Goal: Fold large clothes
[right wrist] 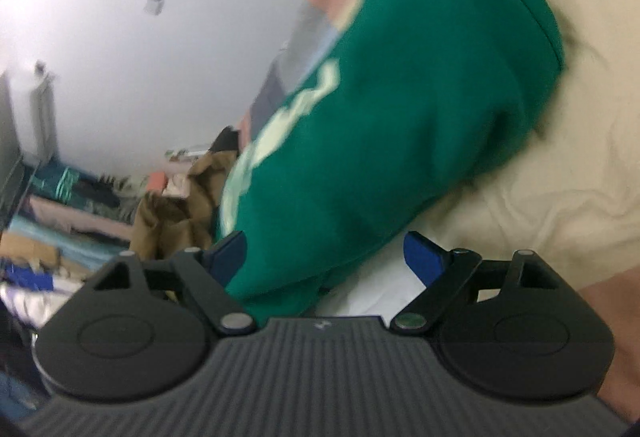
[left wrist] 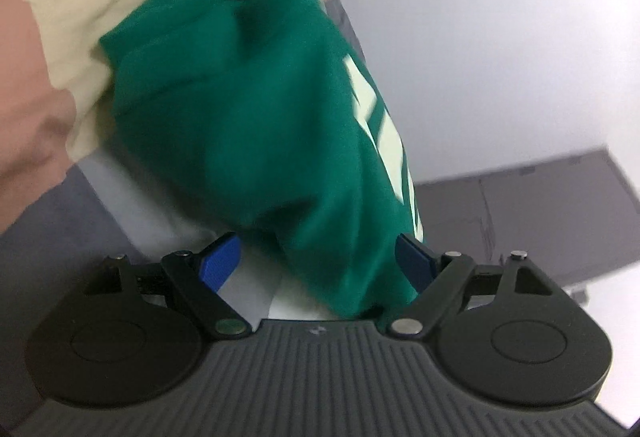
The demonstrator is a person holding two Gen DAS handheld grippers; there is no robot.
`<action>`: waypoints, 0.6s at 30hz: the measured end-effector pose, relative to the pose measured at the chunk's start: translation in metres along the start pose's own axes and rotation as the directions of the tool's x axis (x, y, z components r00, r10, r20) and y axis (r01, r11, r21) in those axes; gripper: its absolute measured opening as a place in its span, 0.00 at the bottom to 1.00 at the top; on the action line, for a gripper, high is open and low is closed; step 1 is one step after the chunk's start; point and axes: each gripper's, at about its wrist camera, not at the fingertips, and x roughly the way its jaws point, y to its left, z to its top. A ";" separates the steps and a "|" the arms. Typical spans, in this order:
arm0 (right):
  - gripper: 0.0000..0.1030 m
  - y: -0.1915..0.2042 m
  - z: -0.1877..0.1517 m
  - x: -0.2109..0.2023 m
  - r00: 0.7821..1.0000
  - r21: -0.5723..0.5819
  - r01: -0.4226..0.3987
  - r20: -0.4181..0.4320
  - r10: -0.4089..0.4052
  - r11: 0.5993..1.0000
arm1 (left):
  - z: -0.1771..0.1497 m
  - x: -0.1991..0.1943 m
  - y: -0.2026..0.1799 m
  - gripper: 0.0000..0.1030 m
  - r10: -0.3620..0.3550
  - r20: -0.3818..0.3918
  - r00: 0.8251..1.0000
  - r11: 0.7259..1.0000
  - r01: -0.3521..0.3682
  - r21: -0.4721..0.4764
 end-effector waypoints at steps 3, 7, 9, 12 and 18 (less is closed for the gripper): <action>0.74 -0.014 0.012 0.013 0.998 0.043 0.004 0.056 -0.007 0.999 | 0.006 0.000 -0.003 0.60 0.018 0.039 0.999 1.000 -0.019 0.022; 0.46 -0.012 0.031 0.019 0.998 0.040 -0.007 0.065 0.004 0.999 | 0.016 -0.006 -0.012 0.18 -0.017 0.053 0.998 0.999 0.015 0.042; 0.31 0.000 0.035 0.014 0.998 -0.017 -0.005 0.070 0.006 1.000 | 0.019 -0.012 -0.025 0.14 -0.031 0.057 0.998 0.996 0.026 0.083; 0.22 0.016 0.040 0.013 0.998 -0.090 -0.003 0.067 0.009 0.996 | 0.029 -0.019 -0.044 0.11 -0.069 0.087 0.994 0.982 0.052 0.183; 0.21 0.017 0.052 0.018 0.995 -0.151 -0.019 0.090 0.033 0.988 | 0.045 -0.002 -0.043 0.10 -0.009 0.121 0.993 0.967 -0.022 0.254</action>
